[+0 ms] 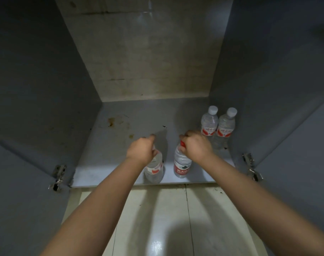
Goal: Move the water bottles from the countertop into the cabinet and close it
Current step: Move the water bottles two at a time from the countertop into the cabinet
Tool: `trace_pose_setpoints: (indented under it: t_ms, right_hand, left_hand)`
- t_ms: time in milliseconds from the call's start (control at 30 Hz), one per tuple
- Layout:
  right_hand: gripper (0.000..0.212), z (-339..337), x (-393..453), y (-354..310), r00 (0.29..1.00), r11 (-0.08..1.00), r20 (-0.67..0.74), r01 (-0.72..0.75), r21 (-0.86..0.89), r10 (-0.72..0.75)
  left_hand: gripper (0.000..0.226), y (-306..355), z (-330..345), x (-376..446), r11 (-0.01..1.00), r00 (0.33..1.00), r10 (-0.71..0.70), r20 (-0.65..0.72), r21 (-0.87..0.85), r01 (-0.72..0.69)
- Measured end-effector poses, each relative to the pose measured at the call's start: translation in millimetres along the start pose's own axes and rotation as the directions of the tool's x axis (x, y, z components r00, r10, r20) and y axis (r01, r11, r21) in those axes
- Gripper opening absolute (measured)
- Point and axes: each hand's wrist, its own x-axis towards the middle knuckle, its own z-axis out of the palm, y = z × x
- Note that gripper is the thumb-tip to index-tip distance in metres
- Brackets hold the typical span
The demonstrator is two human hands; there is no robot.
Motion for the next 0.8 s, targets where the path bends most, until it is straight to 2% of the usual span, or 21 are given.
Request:
trace_pose_setpoints:
  t_ms: [133, 300, 467, 633, 700, 800]
  right_hand:
    - [0.035, 1, -1, -1, 0.999, 0.999, -0.013, -0.031, 0.007, 0.031]
    - [0.036, 3, -1, 4, 1.000, 0.998, 0.029, -0.001, 0.061, 0.000]
    - [0.038, 4, -1, 6, 0.997, 0.996, 0.065, 0.030, 0.082, -0.035]
    - [0.040, 2, 0, 5, 0.995, 0.994, 0.080, 0.056, 0.097, -0.063]
    - [0.041, 0, -1, 5, 0.994, 0.993, 0.091, 0.052, 0.102, -0.062]
    - [0.041, -4, -2, 3, 0.993, 0.994, 0.100, 0.049, 0.099, -0.059]
  left_hand:
    - [0.039, -1, 5, 5, 1.000, 1.000, -0.023, -0.010, -0.013, 0.023]
    - [0.039, -19, 10, 2, 0.986, 0.986, 0.159, 0.042, -0.046, -0.157]
    - [0.038, -26, 9, 0, 0.996, 0.997, 0.077, 0.011, -0.050, -0.077]
    - [0.041, -36, 2, 7, 0.978, 0.979, 0.185, 0.079, -0.111, -0.176]
    - [0.043, -36, -2, 4, 0.976, 0.973, 0.208, 0.099, -0.086, -0.200]
    - [0.052, -30, -6, -1, 0.990, 0.983, 0.145, 0.112, -0.018, -0.143]
